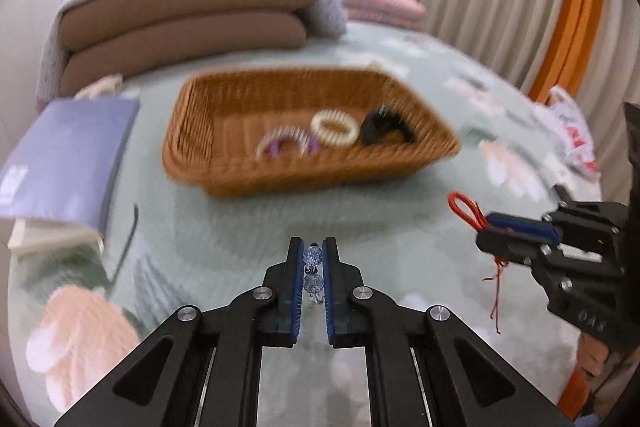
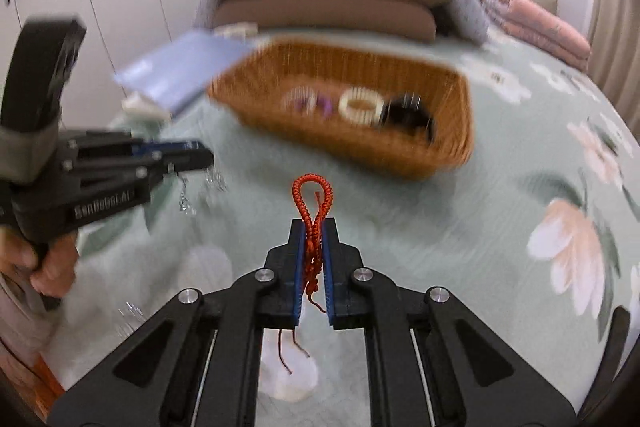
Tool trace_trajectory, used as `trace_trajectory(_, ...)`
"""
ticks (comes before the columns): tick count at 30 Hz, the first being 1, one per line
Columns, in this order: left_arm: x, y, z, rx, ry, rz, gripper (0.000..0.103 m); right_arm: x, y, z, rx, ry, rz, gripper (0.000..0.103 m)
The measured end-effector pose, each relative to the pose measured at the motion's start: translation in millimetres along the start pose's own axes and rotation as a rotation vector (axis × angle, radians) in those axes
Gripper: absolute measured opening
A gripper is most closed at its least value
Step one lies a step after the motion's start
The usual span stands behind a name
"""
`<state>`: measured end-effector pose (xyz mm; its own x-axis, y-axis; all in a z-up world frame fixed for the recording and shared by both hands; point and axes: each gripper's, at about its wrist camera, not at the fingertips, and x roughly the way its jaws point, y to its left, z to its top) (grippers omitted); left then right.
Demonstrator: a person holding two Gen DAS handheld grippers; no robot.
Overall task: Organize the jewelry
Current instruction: 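Drop the crystal bracelet and red cord into the wicker basket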
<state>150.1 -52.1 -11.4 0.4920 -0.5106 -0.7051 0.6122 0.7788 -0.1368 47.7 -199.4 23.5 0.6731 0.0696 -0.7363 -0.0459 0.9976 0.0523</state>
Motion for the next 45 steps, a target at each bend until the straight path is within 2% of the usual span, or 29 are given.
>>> trace_trajectory(4, -12.0, 2.9, 29.9, -0.012, -0.053, -0.042, 0.009, -7.4, -5.2, 39.5, -0.005, -0.058, -0.026, 0.007)
trace_trajectory(7, -10.2, 7.1, 53.1, -0.022, -0.078, -0.048, 0.009, 1.9, -16.9, 71.2, 0.018, -0.066, -0.014, 0.007)
trace_trajectory(11, 2.6, 15.2, 80.4, -0.039, -0.090, -0.043, 0.009, 35.5, -30.8, 110.4, 0.062, -0.046, 0.001, 0.007)
trace_trajectory(15, 22.0, 25.6, 100.0, -0.071, -0.091, -0.050, 0.009, 71.8, -42.1, 131.8, 0.098, -0.023, 0.004, 0.007)
trace_trajectory(20, 49.8, 38.6, 107.6, -0.122, -0.087, -0.072, 0.009, 112.0, -57.8, 139.1, 0.121, 0.003, -0.012, 0.007)
trace_trajectory(25, 75.7, 48.0, 102.0, -0.143, -0.059, -0.057, 0.009, 135.4, -61.4, 135.8, 0.129, 0.026, -0.009, 0.008)
trace_trajectory(28, 88.3, 59.7, 96.3, -0.206, -0.046, -0.074, 0.009, 142.7, -64.7, 133.7, 0.152, 0.035, 0.031, 0.008)
trace_trajectory(30, 90.6, 68.5, 90.9, -0.248, -0.037, -0.124, 0.010, 145.3, -67.7, 132.9, 0.172, 0.048, 0.074, 0.009)
trace_trajectory(31, 89.8, 69.2, 89.1, -0.250, -0.037, -0.132, 0.013, 144.9, -68.0, 131.9, 0.178, 0.052, 0.095, 0.009)
trace_trajectory(33, 81.2, 67.3, 85.6, -0.227, -0.049, -0.128, 0.027, 140.8, -67.1, 128.8, 0.182, 0.045, 0.120, 0.009)
trace_trajectory(35, 67.3, 62.8, 82.4, -0.209, -0.072, -0.099, 0.062, 135.0, -67.2, 126.9, 0.195, 0.032, 0.128, 0.009)
trace_trajectory(37, 55.1, 60.8, 80.9, -0.205, -0.098, -0.093, 0.066, 130.6, -68.3, 125.8, 0.213, 0.033, 0.130, 0.010)
trace_trajectory(39, 43.3, 57.8, 81.3, -0.197, -0.105, -0.103, 0.066, 125.5, -66.5, 125.2, 0.222, 0.041, 0.129, 0.013)
trace_trajectory(40, 38.0, 56.7, 81.7, -0.194, -0.109, -0.104, 0.066, 125.7, -65.6, 125.2, 0.222, 0.050, 0.125, 0.020)
trace_trajectory(41, 32.9, 56.1, 81.6, -0.192, -0.113, -0.101, 0.066, 125.5, -64.8, 125.0, 0.224, 0.054, 0.124, 0.034)
trace_trajectory(42, 27.6, 55.2, 81.0, -0.187, -0.117, -0.098, 0.066, 124.2, -65.3, 126.2, 0.227, 0.051, 0.131, 0.058)
trace_trajectory(43, 22.4, 54.2, 80.1, -0.181, -0.122, -0.095, 0.066, 123.1, -64.0, 126.7, 0.226, 0.044, 0.146, 0.069)
trace_trajectory(45, 14.3, 53.6, 78.2, -0.174, -0.128, -0.091, 0.066, 117.2, -60.7, 128.0, 0.213, 0.036, 0.138, 0.072)
